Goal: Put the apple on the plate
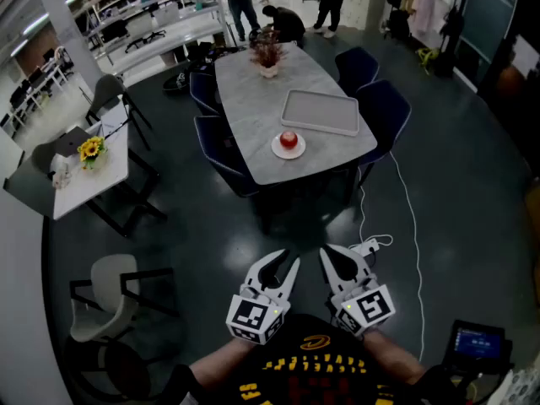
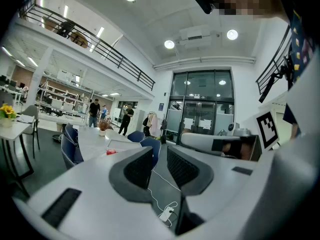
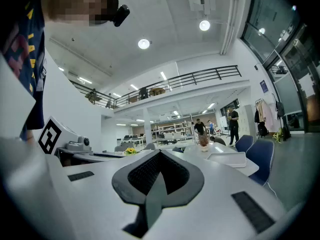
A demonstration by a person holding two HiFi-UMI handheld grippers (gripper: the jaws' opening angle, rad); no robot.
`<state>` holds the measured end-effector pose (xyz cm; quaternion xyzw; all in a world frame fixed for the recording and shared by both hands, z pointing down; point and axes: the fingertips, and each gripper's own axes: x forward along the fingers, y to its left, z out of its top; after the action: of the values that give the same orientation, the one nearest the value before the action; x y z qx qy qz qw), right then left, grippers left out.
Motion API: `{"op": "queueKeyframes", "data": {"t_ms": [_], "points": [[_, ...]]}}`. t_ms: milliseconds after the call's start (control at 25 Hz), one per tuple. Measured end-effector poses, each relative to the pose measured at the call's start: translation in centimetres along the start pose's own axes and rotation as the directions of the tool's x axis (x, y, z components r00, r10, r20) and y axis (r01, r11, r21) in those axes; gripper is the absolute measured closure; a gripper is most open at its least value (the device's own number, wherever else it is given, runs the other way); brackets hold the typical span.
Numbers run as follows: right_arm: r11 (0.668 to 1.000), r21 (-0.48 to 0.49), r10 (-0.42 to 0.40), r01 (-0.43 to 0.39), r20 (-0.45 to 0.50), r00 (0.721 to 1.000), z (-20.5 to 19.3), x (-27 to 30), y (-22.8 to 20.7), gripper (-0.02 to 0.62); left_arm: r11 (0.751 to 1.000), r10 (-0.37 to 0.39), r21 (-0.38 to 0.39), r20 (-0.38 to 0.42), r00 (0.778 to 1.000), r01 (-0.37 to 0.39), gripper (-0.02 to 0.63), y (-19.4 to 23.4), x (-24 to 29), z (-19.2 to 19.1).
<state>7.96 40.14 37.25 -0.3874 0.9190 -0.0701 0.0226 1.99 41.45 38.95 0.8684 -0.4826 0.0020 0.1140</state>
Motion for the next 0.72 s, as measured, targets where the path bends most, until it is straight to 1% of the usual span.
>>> {"op": "queueKeyframes", "data": {"t_ms": [200,320,440,720], "points": [[1.000,0.010,-0.018,0.018,-0.004,1.000,-0.1,0.3,-0.2,0.589,1.000,-0.006,-0.007,-0.006,1.000,0.006,0.514,0.4,0.1,0.4],[0.999,0.043,-0.014,0.014,0.014,1.000,-0.2,0.9,-0.5,0.589,1.000,-0.007,-0.011,0.003,1.000,0.007,0.514,1.3,0.4,-0.4],[0.997,0.075,-0.028,0.028,0.004,1.000,-0.8,1.8,-1.3,0.589,1.000,-0.008,-0.016,-0.001,1.000,0.008,0.514,2.3,0.9,-1.0],[0.995,0.087,-0.055,0.057,-0.029,0.998,-1.4,6.6,-3.7,0.589,0.998,0.001,-0.061,-0.035,0.999,-0.003,0.514,6.7,4.2,0.4]]}}
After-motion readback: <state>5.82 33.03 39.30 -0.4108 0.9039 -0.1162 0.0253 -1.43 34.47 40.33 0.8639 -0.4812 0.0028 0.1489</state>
